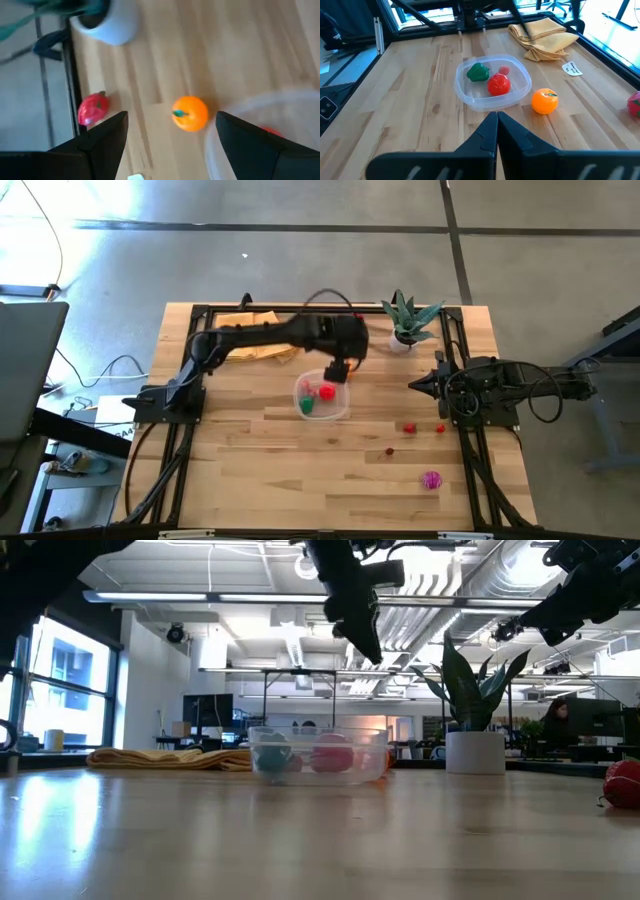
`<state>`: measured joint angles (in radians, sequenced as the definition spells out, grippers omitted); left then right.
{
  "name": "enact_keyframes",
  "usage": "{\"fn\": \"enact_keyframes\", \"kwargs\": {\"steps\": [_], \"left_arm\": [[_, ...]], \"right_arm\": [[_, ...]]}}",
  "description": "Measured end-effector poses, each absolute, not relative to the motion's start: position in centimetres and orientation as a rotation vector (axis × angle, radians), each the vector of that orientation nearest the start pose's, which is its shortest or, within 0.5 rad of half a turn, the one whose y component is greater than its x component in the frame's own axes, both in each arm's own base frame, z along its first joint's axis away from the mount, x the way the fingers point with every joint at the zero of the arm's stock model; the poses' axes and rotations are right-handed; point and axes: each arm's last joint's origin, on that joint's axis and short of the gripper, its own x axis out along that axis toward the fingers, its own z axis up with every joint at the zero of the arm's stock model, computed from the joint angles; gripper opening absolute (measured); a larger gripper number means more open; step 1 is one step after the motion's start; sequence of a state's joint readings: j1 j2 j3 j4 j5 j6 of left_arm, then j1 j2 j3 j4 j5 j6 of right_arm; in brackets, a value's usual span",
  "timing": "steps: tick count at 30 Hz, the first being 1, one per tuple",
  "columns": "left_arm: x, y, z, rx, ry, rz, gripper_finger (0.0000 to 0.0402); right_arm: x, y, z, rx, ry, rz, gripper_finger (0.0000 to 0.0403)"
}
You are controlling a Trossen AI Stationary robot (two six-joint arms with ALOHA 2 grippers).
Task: Pick and placing Produce into tupperware
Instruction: Put the orange into the transparent bin
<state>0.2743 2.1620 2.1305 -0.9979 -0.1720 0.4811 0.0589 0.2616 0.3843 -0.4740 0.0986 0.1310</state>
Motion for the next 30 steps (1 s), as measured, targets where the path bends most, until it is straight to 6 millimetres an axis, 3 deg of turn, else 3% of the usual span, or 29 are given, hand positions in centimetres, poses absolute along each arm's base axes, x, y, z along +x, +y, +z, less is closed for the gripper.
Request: {"fn": "enact_keyframes", "kwargs": {"steps": [7, 13, 23, 30], "left_arm": [[44.0, 17.2, 30.3, 0.202, 0.966, 0.250, 0.0292], [43.6, 19.1, 30.6, 0.225, 0.928, 0.262, 0.0292], [43.9, 19.3, 30.2, 0.388, 0.915, 0.169, 0.0292], [43.6, 19.1, 29.5, 0.398, 0.952, 0.084, 0.0292]], "right_arm": [[9.1, 0.3, 22.8, 0.102, 0.347, -0.062, 0.0000], [9.1, 0.3, 22.8, 0.102, 0.347, -0.062, 0.0000], [9.1, 0.3, 22.8, 0.102, 0.347, -0.062, 0.0000], [9.1, 0.3, 22.8, 0.102, 0.347, -0.062, 0.0000]]}}
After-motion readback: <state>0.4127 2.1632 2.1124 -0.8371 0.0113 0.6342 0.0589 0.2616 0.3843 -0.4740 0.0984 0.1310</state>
